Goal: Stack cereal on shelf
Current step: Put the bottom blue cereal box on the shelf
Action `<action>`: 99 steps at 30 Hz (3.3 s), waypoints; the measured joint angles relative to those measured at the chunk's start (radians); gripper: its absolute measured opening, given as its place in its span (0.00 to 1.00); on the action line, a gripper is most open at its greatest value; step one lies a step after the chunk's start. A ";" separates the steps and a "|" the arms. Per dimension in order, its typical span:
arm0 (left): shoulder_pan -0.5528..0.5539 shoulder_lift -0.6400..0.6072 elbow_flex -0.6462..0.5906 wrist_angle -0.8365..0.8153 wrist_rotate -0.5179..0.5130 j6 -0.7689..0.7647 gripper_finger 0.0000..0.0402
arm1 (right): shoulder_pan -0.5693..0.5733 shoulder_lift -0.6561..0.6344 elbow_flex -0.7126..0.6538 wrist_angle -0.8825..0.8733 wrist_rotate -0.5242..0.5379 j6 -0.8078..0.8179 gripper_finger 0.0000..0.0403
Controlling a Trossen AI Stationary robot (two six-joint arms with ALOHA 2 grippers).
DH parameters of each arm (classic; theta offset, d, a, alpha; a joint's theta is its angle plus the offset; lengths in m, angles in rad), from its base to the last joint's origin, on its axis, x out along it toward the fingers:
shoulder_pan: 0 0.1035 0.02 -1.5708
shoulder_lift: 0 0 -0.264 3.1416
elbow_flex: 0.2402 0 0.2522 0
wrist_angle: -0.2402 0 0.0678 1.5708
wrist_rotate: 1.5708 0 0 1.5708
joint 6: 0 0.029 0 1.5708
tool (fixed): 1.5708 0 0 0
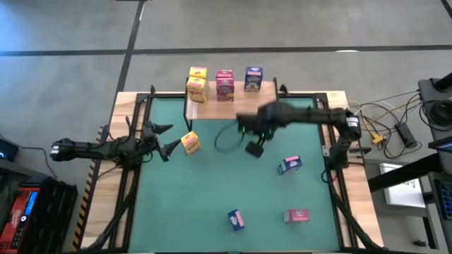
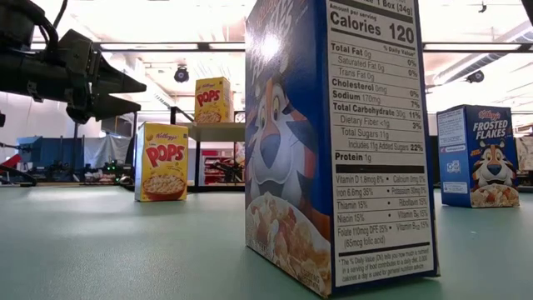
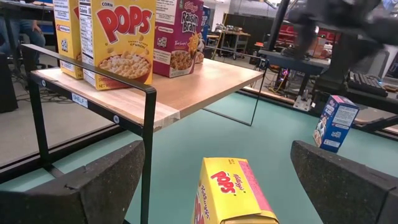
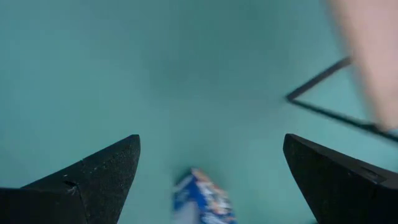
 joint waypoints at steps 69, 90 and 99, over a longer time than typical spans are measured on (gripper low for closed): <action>0.000 0.021 -0.001 0.009 0.000 0.000 0.96 | 0.670 0.274 -0.112 0.741 0.079 1.015 0.95; 0.000 0.028 -0.001 0.011 0.000 0.000 0.96 | 0.668 0.277 -0.112 0.674 0.107 1.051 0.76; 0.000 0.028 -0.001 0.012 0.000 0.000 0.96 | 0.670 0.277 -0.112 0.673 0.098 1.080 0.69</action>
